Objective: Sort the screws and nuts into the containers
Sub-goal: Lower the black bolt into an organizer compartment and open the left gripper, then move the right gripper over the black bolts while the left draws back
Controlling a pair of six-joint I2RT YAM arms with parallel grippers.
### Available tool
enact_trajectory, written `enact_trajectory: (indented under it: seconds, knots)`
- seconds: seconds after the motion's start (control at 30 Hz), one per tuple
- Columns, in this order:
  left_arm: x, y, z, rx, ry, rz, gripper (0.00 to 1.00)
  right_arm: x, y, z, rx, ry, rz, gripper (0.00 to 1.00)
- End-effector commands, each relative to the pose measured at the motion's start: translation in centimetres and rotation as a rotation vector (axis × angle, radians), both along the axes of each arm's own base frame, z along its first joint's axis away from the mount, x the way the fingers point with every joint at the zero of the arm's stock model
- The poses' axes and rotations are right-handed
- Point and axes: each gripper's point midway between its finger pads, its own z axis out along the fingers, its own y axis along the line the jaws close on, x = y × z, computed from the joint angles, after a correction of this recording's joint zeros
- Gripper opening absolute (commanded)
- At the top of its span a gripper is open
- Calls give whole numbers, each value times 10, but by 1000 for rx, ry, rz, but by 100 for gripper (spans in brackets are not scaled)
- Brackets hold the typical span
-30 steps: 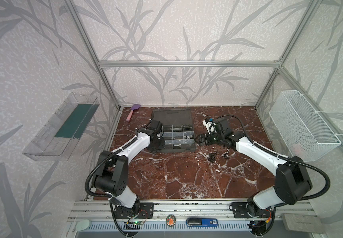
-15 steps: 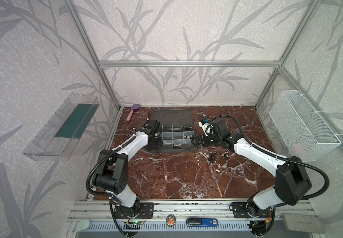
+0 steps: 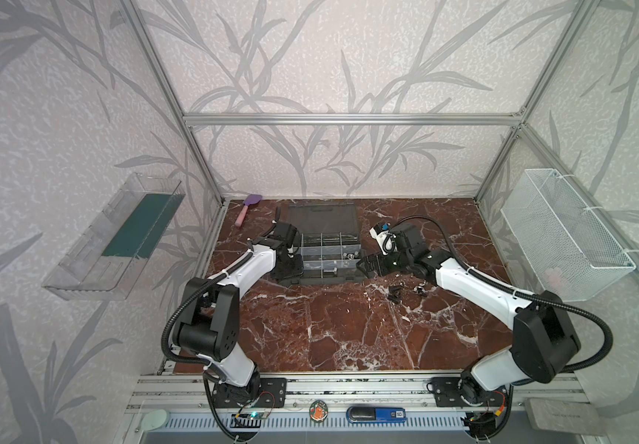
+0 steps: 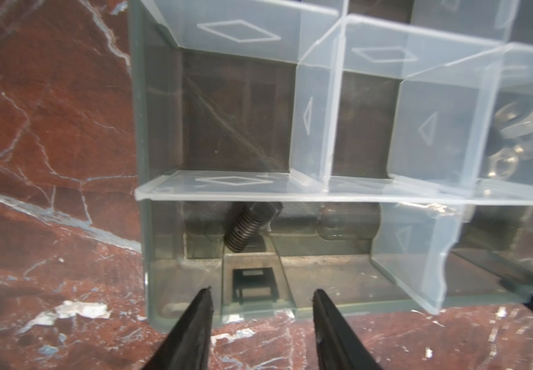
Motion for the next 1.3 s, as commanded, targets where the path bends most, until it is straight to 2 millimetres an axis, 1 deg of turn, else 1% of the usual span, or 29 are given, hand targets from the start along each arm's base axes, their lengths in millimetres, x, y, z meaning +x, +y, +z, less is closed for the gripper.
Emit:
enact_trajectory:
  seconds: [0.0, 0.07, 0.1, 0.17, 0.23, 0.3, 0.37, 0.43, 0.5, 0.63, 0.67, 0.73, 0.83, 1.0, 1.07, 1.13, 1.27]
  knots:
    - [7, -15, 35, -117, -111, -8, 56, 0, -17, 2, -71, -6, -59, 99]
    - [8, -25, 46, -176, -153, -10, 61, 1, -28, -6, -125, 15, -107, 99]
    - [8, -28, 51, -192, -166, -6, 64, 1, -32, -7, -142, 24, -122, 99]
    - [10, -38, 66, -216, -212, -19, 79, -1, -40, -11, -177, 49, -153, 99]
    - [13, -49, 81, -224, -263, -50, 99, -5, -47, -14, -200, 65, -177, 99]
    - [16, -60, 97, -233, -312, -85, 99, -10, -52, -16, -206, 74, -189, 99]
    - [18, -73, 109, -253, -341, -117, 99, -15, -57, -19, -215, 81, -201, 99]
    - [14, -89, 119, -270, -364, -164, 99, -21, -63, -21, -233, 88, -208, 99]
    - [6, -110, 127, -283, -392, -229, 99, -28, -71, -25, -254, 98, -214, 99]
    - [-13, -151, 131, -334, -415, -339, 99, -41, -85, -30, -294, 104, -232, 99]
    - [-18, -159, 130, -343, -417, -360, 99, -44, -89, -32, -300, 102, -241, 99]
    - [-24, -169, 126, -346, -418, -384, 99, -50, -96, -38, -310, 110, -255, 99]
    - [-34, -179, 121, -330, -418, -439, 99, -60, -100, -45, -306, 134, -263, 99]
    - [-43, -183, 106, -290, -414, -476, 99, -73, -103, -62, -300, 181, -265, 99]
    - [-45, -184, 105, -296, -413, -477, 99, -75, -105, -69, -314, 197, -270, 93]
    - [-45, -186, 108, -300, -423, -484, 99, -78, -106, -77, -324, 218, -269, 86]
    - [-44, -185, 109, -291, -429, -486, 99, -83, -104, -91, -330, 268, -262, 75]
